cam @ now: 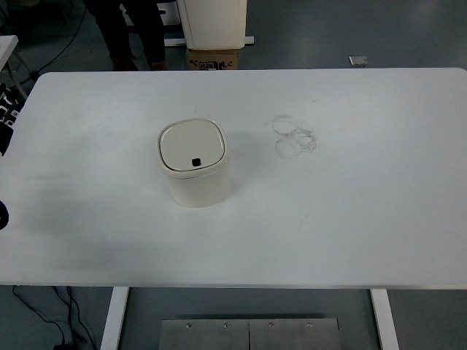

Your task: Open trash can

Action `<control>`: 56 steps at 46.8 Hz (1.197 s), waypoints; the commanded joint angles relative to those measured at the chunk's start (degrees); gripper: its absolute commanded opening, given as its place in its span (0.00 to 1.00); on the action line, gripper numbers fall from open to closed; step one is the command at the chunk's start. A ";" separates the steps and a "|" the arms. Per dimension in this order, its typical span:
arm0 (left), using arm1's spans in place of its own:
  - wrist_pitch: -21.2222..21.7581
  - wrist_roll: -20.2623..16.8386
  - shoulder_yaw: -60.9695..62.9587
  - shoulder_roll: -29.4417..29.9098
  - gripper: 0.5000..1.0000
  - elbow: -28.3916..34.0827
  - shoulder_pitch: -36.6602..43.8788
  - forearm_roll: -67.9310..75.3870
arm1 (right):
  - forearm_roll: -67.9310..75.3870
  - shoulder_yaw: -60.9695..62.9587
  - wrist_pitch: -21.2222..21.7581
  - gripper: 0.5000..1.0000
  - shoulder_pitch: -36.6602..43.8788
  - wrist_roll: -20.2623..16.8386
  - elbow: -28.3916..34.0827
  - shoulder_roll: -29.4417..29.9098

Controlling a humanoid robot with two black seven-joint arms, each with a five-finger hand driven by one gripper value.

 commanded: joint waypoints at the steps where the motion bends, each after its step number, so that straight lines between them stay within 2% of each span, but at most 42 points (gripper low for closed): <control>1: -0.04 0.01 0.01 1.16 1.00 0.00 0.06 0.07 | 0.00 -0.01 0.00 0.98 0.00 -0.01 0.01 0.00; 31: 0.40 0.45 1.32 1.78 1.00 0.00 -2.05 0.16 | 0.00 -0.01 0.00 0.98 0.00 -0.01 0.01 0.00; 46: 0.66 0.45 16.17 4.15 1.00 -0.35 -9.60 0.25 | 0.00 -0.01 0.00 0.98 0.00 -0.01 0.01 0.00; 50: 0.66 0.45 20.56 5.47 1.00 -2.19 -11.89 0.60 | 0.00 -0.01 0.00 0.98 0.00 -0.01 0.01 0.00; 56: 0.75 0.45 27.77 8.54 1.00 -8.42 -15.40 1.65 | 0.00 -0.01 0.00 0.98 0.00 -0.01 0.01 0.00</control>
